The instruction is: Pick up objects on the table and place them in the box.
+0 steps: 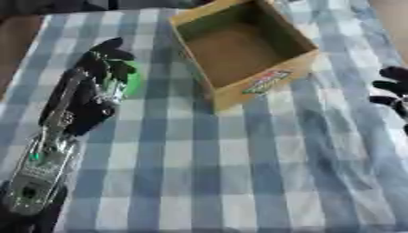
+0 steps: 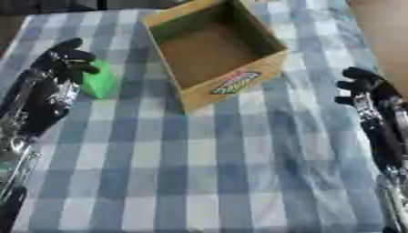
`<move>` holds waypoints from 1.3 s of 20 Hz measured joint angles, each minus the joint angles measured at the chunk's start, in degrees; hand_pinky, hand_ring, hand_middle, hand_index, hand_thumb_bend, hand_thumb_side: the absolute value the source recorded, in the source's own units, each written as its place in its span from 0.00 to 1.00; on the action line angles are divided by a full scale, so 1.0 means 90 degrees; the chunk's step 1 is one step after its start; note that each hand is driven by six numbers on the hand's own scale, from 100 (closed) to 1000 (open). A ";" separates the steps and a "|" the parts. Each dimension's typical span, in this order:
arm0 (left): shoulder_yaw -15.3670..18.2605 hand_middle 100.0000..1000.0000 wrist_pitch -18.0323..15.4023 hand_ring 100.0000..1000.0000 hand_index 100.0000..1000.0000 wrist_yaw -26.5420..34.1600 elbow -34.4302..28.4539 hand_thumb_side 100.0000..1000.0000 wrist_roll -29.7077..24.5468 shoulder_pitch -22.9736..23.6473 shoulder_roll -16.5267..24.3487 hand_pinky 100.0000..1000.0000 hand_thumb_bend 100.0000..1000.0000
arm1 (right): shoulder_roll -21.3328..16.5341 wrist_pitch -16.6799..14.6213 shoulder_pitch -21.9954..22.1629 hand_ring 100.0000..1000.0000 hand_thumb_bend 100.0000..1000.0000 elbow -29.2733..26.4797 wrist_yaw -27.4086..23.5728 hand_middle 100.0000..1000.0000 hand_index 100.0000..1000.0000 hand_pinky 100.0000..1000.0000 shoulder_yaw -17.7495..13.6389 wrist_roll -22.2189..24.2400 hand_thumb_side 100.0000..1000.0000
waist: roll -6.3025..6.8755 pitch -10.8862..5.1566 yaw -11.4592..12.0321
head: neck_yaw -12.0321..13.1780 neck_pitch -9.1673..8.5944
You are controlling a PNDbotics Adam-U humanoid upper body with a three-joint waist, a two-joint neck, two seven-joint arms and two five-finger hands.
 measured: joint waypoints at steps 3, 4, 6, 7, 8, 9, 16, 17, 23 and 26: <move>0.0040 0.67 -0.0005 0.66 0.90 -0.0157 -0.0027 0.30 -0.0006 -0.0123 0.0366 0.89 0.00 | 0.0000 -0.0002 0.0001 0.79 0.00 0.0001 0.0002 0.79 0.83 0.69 -0.0002 0.0003 0.68 | 0.0028 0.0000 -0.0003 | -0.0009 -0.0030; 0.0053 0.68 -0.0003 0.66 0.90 -0.0226 -0.0027 0.27 -0.0012 -0.0162 0.0512 0.88 0.02 | 0.0000 -0.0002 0.0001 0.79 0.00 0.0001 0.0002 0.79 0.83 0.69 -0.0002 0.0004 0.68 | 0.0041 0.0000 -0.0007 | -0.0010 -0.0031; 0.0071 0.68 0.0011 0.67 0.90 -0.0368 -0.0027 0.22 -0.0049 -0.0262 0.0823 0.87 0.07 | -0.0001 -0.0001 0.0005 0.79 0.00 0.0005 0.0004 0.79 0.83 0.69 -0.0002 0.0006 0.68 | 0.0080 -0.0008 -0.0028 | -0.0018 -0.0033; 0.0071 0.68 0.0018 0.67 0.90 -0.0442 -0.0026 0.21 -0.0084 -0.0323 0.0978 0.87 0.09 | -0.0001 -0.0001 0.0008 0.79 0.00 0.0015 0.0006 0.79 0.83 0.69 -0.0002 0.0007 0.68 | 0.0103 -0.0019 -0.0030 | -0.0030 -0.0034; 0.0070 0.68 0.0019 0.67 0.90 -0.0529 -0.0024 0.19 -0.0125 -0.0375 0.1142 0.86 0.12 | -0.0002 0.0000 0.0010 0.79 0.00 0.0023 0.0013 0.79 0.83 0.69 -0.0002 0.0007 0.68 | 0.0122 -0.0033 -0.0030 | -0.0036 -0.0035; 0.0068 0.68 0.0015 0.67 0.90 -0.0609 -0.0022 0.18 -0.0162 -0.0422 0.1309 0.86 0.14 | -0.0005 0.0001 0.0011 0.79 0.00 0.0033 0.0022 0.79 0.83 0.69 -0.0002 0.0008 0.68 | 0.0136 -0.0039 -0.0033 | -0.0040 -0.0035; -0.0082 0.69 -0.0074 0.68 0.89 -0.0981 0.0314 0.14 -0.0470 -0.0935 0.2550 0.84 0.26 | -0.0010 0.0011 0.0052 0.79 0.00 0.0040 0.0044 0.79 0.83 0.69 -0.0001 0.0023 0.68 | 0.0179 -0.0071 -0.0106 | -0.0059 -0.0064; -0.0105 0.69 -0.0093 0.68 0.89 -0.0984 0.0407 0.14 -0.0516 -0.1022 0.2684 0.84 0.26 | -0.0010 0.0011 0.0052 0.79 0.00 0.0040 0.0045 0.79 0.83 0.69 -0.0001 0.0025 0.68 | 0.0179 -0.0071 -0.0114 | -0.0058 -0.0068; -0.0246 0.70 -0.0182 0.69 0.89 -0.1039 0.0784 0.13 -0.0694 -0.1254 0.2995 0.83 0.36 | -0.0011 0.0000 0.0054 0.79 0.00 0.0046 0.0046 0.79 0.83 0.69 0.0001 0.0042 0.68 | 0.0200 -0.0075 -0.0152 | -0.0038 -0.0079; -0.0365 0.72 -0.0271 0.71 0.90 -0.1192 0.1095 0.14 -0.0900 -0.1554 0.3170 0.82 0.51 | -0.0013 0.0001 0.0055 0.79 0.00 0.0057 0.0046 0.79 0.83 0.69 0.0002 0.0046 0.68 | 0.0200 -0.0077 -0.0158 | -0.0024 -0.0079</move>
